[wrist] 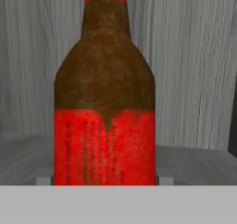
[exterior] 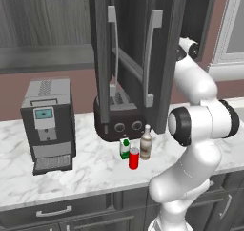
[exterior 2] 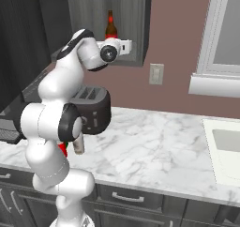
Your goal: Sort all alcoholic drinks to one cabinet, and non-alcoholic drinks to the other.
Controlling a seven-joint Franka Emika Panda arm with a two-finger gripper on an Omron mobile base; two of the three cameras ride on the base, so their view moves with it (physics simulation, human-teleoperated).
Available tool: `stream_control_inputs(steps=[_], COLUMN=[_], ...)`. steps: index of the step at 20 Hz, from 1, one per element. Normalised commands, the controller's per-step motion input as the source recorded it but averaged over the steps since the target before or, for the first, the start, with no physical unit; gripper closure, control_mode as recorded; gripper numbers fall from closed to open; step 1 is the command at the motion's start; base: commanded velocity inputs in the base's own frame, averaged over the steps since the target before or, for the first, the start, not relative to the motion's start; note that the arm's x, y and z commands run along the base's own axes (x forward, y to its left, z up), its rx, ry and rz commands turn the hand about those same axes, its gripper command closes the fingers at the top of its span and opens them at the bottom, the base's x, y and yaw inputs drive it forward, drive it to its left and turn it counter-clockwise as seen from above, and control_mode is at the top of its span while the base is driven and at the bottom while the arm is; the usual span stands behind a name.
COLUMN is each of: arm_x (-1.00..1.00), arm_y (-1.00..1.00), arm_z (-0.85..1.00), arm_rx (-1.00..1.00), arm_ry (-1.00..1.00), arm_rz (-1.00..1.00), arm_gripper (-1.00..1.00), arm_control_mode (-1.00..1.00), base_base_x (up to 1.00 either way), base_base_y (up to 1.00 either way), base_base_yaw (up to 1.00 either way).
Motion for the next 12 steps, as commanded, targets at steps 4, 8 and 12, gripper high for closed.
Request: stream_control_inputs(steps=[4,8,12], arm_x=[0.02,0.00,0.00], arm_y=[0.00,0.00,-0.05], arm_z=[-0.37,-0.32,-0.26], arm_rx=[-0.02,-0.02,0.00], arm_ry=[0.00,0.00,0.00], arm_rz=[-0.09,-0.05,-0.01], arm_gripper=[-1.00,-1.00,-1.00], arm_control_mode=[-1.00,-1.00,-1.00], base_base_x=[0.00,0.00,0.00], base_base_y=[0.00,0.00,0.00], base_base_yaw=[0.00,0.00,0.00])
